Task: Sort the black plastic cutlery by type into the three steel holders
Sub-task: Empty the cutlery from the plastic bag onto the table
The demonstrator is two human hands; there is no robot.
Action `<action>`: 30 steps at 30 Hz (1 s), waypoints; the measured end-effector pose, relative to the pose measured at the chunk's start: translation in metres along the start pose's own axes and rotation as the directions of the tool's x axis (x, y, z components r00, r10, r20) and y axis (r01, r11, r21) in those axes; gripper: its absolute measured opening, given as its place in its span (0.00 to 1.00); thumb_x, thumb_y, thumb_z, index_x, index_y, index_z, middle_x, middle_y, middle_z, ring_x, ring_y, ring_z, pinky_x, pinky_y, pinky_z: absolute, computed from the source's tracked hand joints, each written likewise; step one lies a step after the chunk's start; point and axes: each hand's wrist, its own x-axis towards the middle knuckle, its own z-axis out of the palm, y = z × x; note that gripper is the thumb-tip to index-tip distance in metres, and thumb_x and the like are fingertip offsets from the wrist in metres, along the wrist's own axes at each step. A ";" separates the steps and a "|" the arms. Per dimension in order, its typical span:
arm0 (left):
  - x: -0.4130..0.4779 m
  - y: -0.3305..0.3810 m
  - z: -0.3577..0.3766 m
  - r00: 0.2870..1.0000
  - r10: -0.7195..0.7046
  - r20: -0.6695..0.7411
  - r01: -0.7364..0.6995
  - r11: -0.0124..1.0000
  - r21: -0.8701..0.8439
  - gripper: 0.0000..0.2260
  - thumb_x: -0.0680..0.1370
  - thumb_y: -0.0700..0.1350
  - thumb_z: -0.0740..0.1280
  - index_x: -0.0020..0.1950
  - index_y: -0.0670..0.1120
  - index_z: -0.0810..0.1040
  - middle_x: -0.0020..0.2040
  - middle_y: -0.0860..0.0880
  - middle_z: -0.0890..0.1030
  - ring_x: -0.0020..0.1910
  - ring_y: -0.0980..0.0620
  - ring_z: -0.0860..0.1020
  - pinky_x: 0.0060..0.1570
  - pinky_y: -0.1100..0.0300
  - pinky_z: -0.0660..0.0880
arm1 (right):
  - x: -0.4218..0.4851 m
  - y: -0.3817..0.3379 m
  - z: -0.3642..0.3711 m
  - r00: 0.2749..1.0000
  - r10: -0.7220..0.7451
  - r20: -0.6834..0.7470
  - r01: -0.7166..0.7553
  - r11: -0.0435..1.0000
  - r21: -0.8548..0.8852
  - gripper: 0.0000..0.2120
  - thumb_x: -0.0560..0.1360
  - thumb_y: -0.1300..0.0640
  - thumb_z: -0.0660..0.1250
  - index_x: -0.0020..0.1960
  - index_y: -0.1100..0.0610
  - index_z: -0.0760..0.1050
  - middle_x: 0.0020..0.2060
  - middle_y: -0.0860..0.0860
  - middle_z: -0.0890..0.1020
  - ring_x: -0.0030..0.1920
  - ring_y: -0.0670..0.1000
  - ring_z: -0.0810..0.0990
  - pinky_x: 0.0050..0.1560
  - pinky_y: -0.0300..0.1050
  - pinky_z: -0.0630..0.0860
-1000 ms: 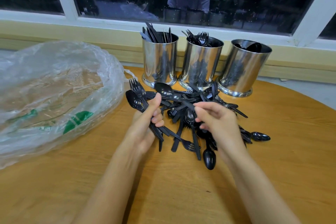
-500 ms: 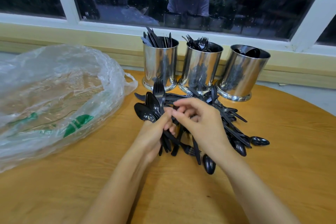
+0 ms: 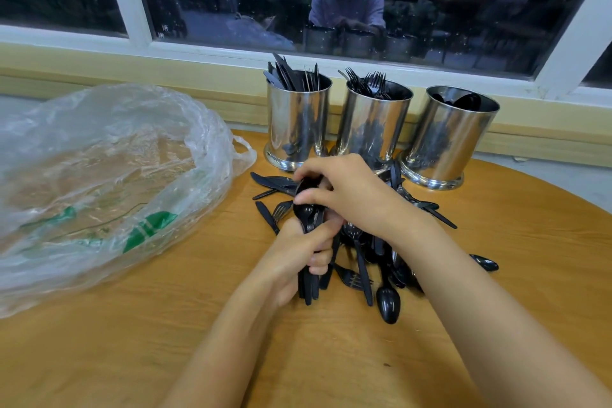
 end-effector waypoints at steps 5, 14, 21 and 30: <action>-0.001 -0.002 0.001 0.997 -0.023 0.073 0.026 0.999 -0.046 0.17 0.79 0.39 0.66 0.32 0.50 0.71 0.28 0.51 0.61 0.25 0.55 0.58 0.26 0.63 0.57 | 0.001 -0.006 0.003 0.993 -0.105 -0.054 0.109 0.991 0.074 0.05 0.72 0.62 0.73 0.47 0.54 0.83 0.34 0.39 0.78 0.37 0.39 0.77 0.42 0.28 0.71; -0.001 0.004 -0.004 0.986 0.027 0.166 0.027 0.949 -0.314 0.08 0.80 0.47 0.63 0.46 0.45 0.78 0.27 0.54 0.58 0.24 0.59 0.56 0.24 0.66 0.56 | -0.007 0.010 0.001 0.823 0.015 -0.568 0.153 0.957 0.247 0.10 0.76 0.56 0.70 0.56 0.56 0.79 0.45 0.47 0.80 0.38 0.40 0.75 0.42 0.31 0.70; -0.003 0.001 -0.003 0.965 -0.021 0.260 0.062 0.987 -0.150 0.09 0.81 0.49 0.63 0.51 0.43 0.75 0.28 0.53 0.59 0.25 0.58 0.57 0.27 0.65 0.56 | -0.014 0.024 0.009 0.990 0.116 -0.073 -0.078 0.916 0.393 0.11 0.77 0.50 0.67 0.50 0.59 0.76 0.34 0.53 0.79 0.25 0.51 0.73 0.25 0.41 0.71; -0.002 0.001 0.001 0.985 0.042 0.166 -0.008 0.980 -0.199 0.14 0.82 0.50 0.59 0.58 0.41 0.75 0.33 0.52 0.71 0.28 0.57 0.65 0.30 0.65 0.66 | -0.009 0.037 -0.002 0.984 0.166 -0.060 -0.150 0.966 0.211 0.09 0.80 0.54 0.62 0.47 0.59 0.73 0.38 0.53 0.78 0.36 0.49 0.73 0.41 0.46 0.70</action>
